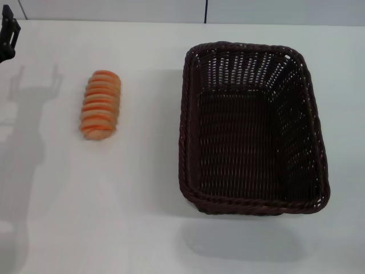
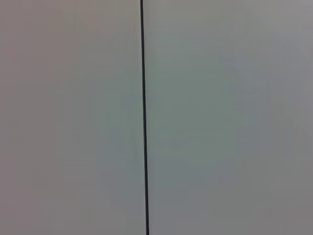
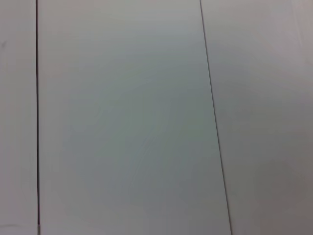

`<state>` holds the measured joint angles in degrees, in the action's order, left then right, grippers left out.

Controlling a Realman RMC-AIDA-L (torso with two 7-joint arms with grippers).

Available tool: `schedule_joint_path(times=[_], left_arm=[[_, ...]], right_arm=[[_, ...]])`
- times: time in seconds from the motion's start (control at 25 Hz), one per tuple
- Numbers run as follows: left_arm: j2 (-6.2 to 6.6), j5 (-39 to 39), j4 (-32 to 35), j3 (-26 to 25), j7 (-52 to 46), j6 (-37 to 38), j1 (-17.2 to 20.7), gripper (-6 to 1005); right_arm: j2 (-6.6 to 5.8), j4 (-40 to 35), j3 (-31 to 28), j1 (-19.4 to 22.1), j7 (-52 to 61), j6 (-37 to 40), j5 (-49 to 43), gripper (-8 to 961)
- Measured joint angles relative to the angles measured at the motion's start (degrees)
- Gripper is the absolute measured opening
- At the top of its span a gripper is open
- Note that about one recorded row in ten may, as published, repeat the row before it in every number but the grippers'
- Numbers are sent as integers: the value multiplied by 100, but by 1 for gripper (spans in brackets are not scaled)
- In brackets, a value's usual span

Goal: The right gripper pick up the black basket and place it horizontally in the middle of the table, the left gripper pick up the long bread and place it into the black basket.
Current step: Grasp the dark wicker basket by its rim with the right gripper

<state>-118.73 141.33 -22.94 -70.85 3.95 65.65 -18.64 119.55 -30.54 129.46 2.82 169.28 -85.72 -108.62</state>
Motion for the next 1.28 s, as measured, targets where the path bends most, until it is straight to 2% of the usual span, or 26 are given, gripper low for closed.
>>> schedule_joint_path(times=[0.44,0.56,0.6,0.64,0.76,0.8,0.84,0.96,1.0,1.04,1.08,1.16,1.2,1.24,1.28], left_arm=[[-2,0,0,8,0,0,22,787],[-10,0,1,23,-6,0,21,788],[-11,0,3,32,-7,0,20,788],[-11,0,5,39,-7,-1,20,788],[-10,1,9,62,-5,-5,18,787],[-8,3,13,62,-6,-4,16,787],[-6,0,20,62,-11,-4,14,787],[-3,-6,28,62,-11,-3,8,786],[-1,-13,32,63,-8,-2,5,786],[0,-16,37,63,-8,-2,2,785],[3,-17,45,61,-8,-1,-8,785],[4,-9,49,46,-7,0,-23,785],[4,-4,45,46,-7,1,-27,785],[6,-3,40,46,-6,0,-28,784],[8,2,34,46,-6,1,-31,784]], right_arm=[[-4,-102,36,8,0,-32,-9,826],[-97,-450,252,65,-50,8,-53,825],[-237,-830,416,141,-172,117,-132,825],[-237,-830,416,141,-172,117,-132,825],[-587,-1750,467,406,-534,735,-415,825],[-935,-2619,429,624,-738,1502,-542,825],[-935,-2619,429,624,-738,1502,-542,825],[-1471,-3847,387,878,-803,2596,-585,824],[-1729,-4526,203,1002,-810,3453,-731,824],[-1729,-4526,203,1002,-810,3453,-731,824],[-1785,-4799,32,1075,-810,3879,-839,824],[-1732,-5412,-546,1265,-816,5180,-1258,824],[-1636,-5646,-838,1350,-816,5826,-1473,824],[-1465,-5939,-1208,1455,-813,6559,-1721,824],[-1353,-6097,-1392,1502,-814,6947,-1874,824]])
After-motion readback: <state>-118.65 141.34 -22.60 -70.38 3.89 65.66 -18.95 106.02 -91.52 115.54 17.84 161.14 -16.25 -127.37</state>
